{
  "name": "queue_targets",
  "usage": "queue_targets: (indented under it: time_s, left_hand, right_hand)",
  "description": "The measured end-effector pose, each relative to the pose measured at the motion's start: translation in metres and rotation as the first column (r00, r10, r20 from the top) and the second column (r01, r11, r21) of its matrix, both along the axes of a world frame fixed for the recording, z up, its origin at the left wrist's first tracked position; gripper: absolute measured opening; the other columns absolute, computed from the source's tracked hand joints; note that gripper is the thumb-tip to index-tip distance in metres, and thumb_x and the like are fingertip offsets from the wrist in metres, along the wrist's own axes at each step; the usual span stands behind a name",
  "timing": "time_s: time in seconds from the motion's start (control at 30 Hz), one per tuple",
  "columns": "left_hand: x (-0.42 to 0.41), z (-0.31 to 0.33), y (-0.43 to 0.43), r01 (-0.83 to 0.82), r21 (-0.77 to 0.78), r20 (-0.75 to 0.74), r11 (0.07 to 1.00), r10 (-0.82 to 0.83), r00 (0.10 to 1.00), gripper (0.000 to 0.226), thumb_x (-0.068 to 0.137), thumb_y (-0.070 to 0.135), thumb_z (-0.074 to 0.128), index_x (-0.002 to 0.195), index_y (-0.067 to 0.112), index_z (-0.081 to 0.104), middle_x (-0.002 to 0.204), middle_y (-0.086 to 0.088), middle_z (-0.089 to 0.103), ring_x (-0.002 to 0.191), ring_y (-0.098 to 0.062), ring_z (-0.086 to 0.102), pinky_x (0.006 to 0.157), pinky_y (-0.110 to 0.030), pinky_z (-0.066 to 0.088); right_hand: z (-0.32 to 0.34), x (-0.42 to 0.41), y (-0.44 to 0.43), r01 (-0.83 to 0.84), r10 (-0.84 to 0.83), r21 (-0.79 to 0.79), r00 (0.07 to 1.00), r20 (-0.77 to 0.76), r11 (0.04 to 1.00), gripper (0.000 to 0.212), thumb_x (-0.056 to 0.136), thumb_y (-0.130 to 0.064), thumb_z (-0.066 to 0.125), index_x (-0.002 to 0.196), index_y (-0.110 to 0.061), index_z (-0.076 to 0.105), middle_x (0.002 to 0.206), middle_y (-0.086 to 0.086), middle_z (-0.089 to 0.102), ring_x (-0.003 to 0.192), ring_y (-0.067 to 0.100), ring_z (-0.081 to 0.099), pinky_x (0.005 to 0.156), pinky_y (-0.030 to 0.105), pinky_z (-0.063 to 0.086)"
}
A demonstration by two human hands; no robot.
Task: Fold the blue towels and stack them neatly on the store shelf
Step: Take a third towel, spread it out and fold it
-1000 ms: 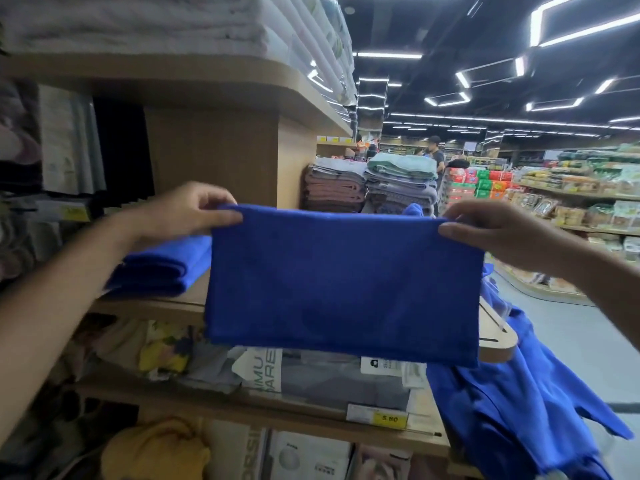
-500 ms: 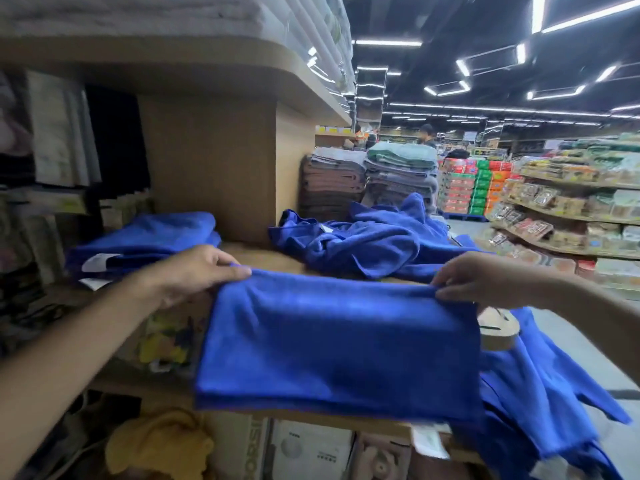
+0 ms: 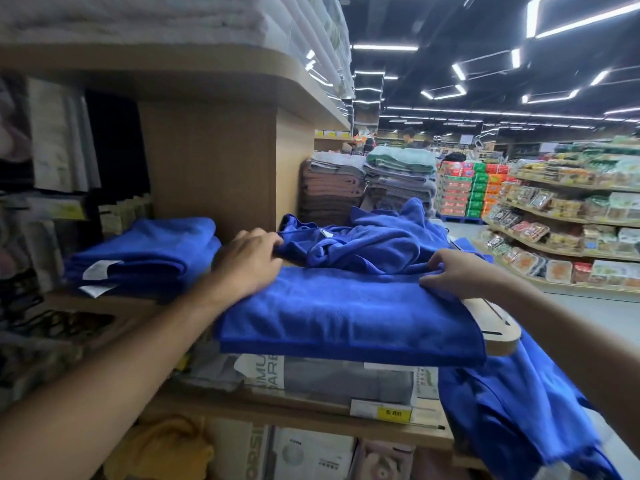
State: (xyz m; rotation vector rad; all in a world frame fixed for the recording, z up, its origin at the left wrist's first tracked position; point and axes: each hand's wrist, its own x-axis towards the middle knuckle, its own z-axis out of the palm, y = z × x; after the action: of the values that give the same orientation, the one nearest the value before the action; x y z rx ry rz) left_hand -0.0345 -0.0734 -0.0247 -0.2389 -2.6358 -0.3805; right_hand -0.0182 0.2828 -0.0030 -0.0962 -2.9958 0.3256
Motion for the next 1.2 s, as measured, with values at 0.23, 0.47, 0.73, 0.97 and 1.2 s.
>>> queue_targets:
  time_s: [0.23, 0.47, 0.73, 0.97, 1.2]
  left_hand:
    - [0.041, -0.024, 0.078, 0.325, -0.141, 0.221, 0.935, -0.291, 0.931, 0.058, 0.102, 0.056, 0.030, 0.152, 0.029, 0.038, 0.160, 0.010, 0.035, 0.148, -0.012, 0.030, 0.121, -0.041, 0.025]
    - [0.041, -0.029, 0.096, 0.339, -0.207, 0.351, 0.918, -0.253, 0.901, 0.065, 0.102, 0.056, 0.016, 0.161, 0.030, 0.012, 0.168, 0.014, 0.008, 0.154, -0.006, 0.004, 0.126, -0.041, 0.003]
    - [0.045, -0.018, 0.129, 0.413, -0.140, 0.398, 0.900, -0.331, 0.856, 0.066, 0.102, 0.057, 0.018, 0.161, 0.029, 0.010, 0.169, 0.012, 0.008, 0.154, -0.007, 0.006, 0.125, -0.042, 0.003]
    - [0.055, -0.026, 0.161, 0.429, -0.216, 0.292, 0.877, -0.361, 0.886, 0.067, 0.102, 0.057, 0.019, 0.161, 0.025, 0.016, 0.169, 0.007, 0.012, 0.154, -0.011, 0.010, 0.125, -0.048, 0.008]
    - [0.053, -0.007, 0.102, 0.394, 0.097, 0.112, 0.914, -0.403, 0.908, 0.042, 0.093, 0.054, 0.039, 0.117, 0.034, 0.066, 0.121, 0.013, 0.069, 0.113, -0.013, 0.063, 0.095, -0.039, 0.052]
  right_hand:
    - [-0.018, 0.029, 0.005, 0.022, -0.048, -0.455, 0.998, -0.046, 0.890, 0.073, 0.087, -0.030, 0.073, 0.150, -0.024, 0.036, 0.116, 0.007, 0.067, 0.106, 0.025, 0.065, 0.085, 0.036, 0.051]
    - [-0.009, 0.083, 0.010, 0.163, 0.070, -0.896, 0.975, 0.209, 0.413, 0.012, 0.094, -0.019, 0.070, 0.099, -0.016, 0.059, 0.065, 0.006, 0.058, 0.044, 0.016, 0.057, 0.040, 0.027, 0.046]
    - [0.042, 0.077, 0.036, 0.004, -0.168, -0.855, 0.981, -0.097, 0.519, 0.064, 0.092, -0.005, 0.069, 0.150, -0.018, 0.044, 0.125, 0.016, 0.061, 0.095, 0.027, 0.068, 0.074, 0.036, 0.056]
    - [0.079, 0.080, 0.028, -0.086, -0.082, -0.774, 0.981, -0.175, 0.628, 0.048, 0.087, -0.016, 0.074, 0.131, -0.029, 0.059, 0.108, 0.002, 0.068, 0.087, 0.017, 0.069, 0.057, 0.022, 0.052]
    - [0.110, 0.046, -0.067, -0.293, 0.212, -0.707, 0.956, -0.204, 0.643, 0.010, 0.088, -0.007, 0.070, 0.094, -0.013, 0.076, 0.077, 0.005, 0.066, 0.063, 0.015, 0.060, 0.061, 0.023, 0.048]
